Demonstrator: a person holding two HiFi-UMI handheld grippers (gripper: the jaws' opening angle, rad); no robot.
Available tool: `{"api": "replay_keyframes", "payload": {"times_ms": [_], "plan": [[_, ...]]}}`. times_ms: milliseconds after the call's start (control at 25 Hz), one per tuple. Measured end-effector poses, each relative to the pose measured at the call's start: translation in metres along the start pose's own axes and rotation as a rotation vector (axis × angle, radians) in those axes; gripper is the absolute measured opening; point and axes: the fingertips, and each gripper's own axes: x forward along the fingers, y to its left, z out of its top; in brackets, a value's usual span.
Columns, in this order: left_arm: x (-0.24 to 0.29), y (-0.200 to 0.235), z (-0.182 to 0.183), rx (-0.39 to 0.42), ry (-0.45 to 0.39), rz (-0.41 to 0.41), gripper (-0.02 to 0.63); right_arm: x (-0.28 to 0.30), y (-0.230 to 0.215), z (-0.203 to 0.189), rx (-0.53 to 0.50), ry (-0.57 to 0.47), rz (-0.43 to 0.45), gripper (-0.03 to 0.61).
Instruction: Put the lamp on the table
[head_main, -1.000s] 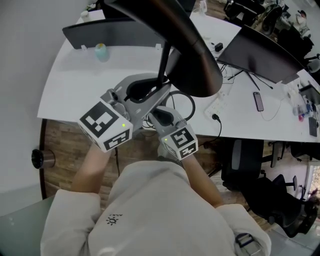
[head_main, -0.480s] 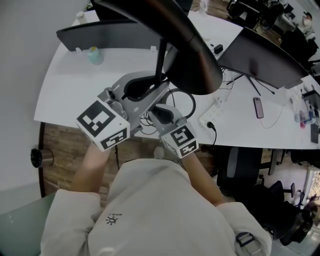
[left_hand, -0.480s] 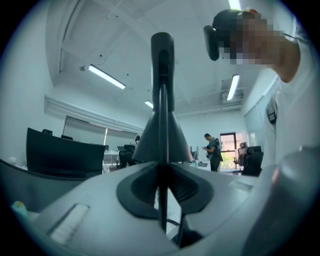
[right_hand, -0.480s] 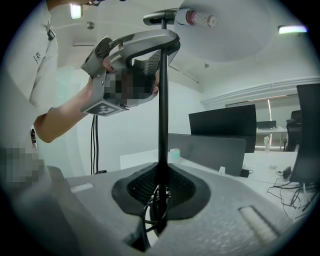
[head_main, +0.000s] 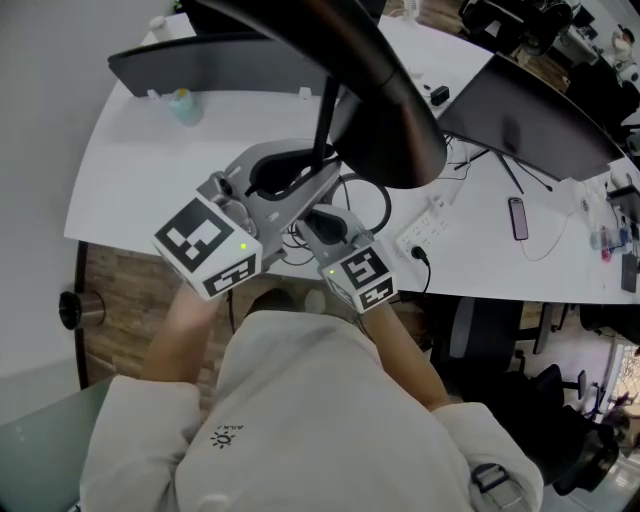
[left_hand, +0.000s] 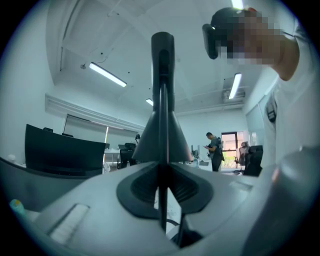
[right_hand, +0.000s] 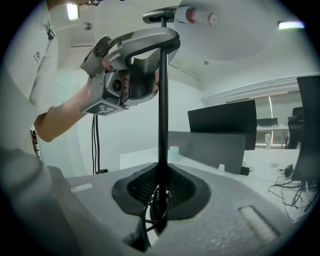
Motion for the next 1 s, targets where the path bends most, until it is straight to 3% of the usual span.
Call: {"api": "replay_keyframes", "payload": {"times_ms": [400,1000], "plan": [[-0.006,0.019,-0.003,-0.002,0.004,-0.044,0.038,0.022,-0.004,0.002,0.011,0.016,-0.033,0.046],[0.032,0.061,-0.005,0.002,0.031,-0.225,0.038,0.054,-0.061,0.011,0.054,-0.013,-0.219,0.046]]}}
